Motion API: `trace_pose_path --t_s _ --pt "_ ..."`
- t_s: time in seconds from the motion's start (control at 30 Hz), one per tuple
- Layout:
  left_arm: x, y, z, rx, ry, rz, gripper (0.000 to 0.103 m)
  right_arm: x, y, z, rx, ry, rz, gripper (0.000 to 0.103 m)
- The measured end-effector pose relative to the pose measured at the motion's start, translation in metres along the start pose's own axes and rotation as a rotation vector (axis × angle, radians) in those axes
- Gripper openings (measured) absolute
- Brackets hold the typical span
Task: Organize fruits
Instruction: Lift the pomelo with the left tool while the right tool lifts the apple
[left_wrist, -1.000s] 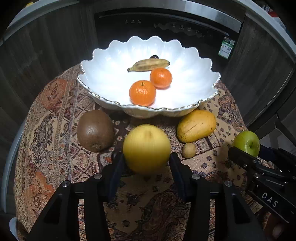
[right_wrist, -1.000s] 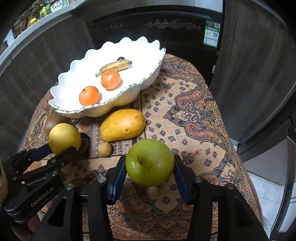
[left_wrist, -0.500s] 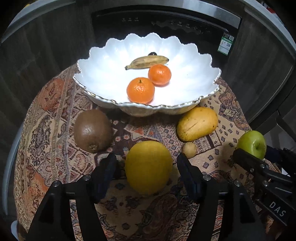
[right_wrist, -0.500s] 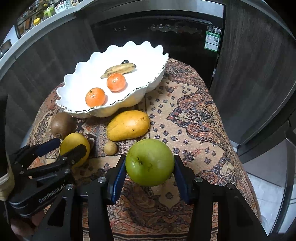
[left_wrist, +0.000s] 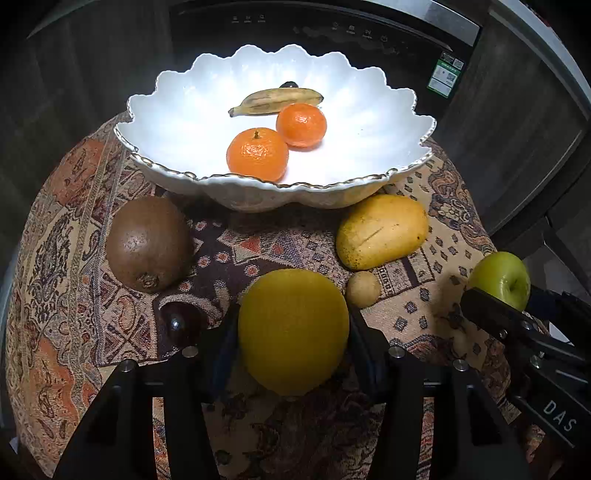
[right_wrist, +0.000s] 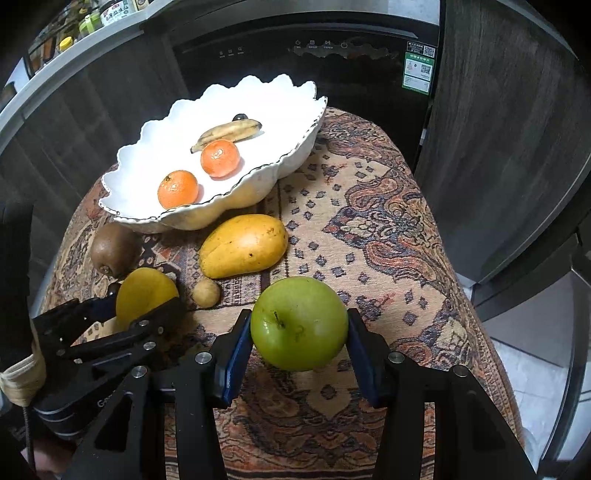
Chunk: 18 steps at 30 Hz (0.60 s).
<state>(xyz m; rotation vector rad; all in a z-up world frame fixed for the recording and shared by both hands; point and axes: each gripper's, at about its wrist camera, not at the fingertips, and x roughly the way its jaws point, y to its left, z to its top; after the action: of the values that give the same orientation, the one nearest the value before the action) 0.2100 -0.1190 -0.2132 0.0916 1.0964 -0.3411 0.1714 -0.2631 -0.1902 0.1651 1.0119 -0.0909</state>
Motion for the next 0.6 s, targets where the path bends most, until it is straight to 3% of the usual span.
trace_pose_path --t_s 0.6 --pt "-0.06 0.012 0.021 -0.022 -0.099 -0.005 0.053 -0.038 0.014 0.02 -0.028 -0.078 0.0 0.05"
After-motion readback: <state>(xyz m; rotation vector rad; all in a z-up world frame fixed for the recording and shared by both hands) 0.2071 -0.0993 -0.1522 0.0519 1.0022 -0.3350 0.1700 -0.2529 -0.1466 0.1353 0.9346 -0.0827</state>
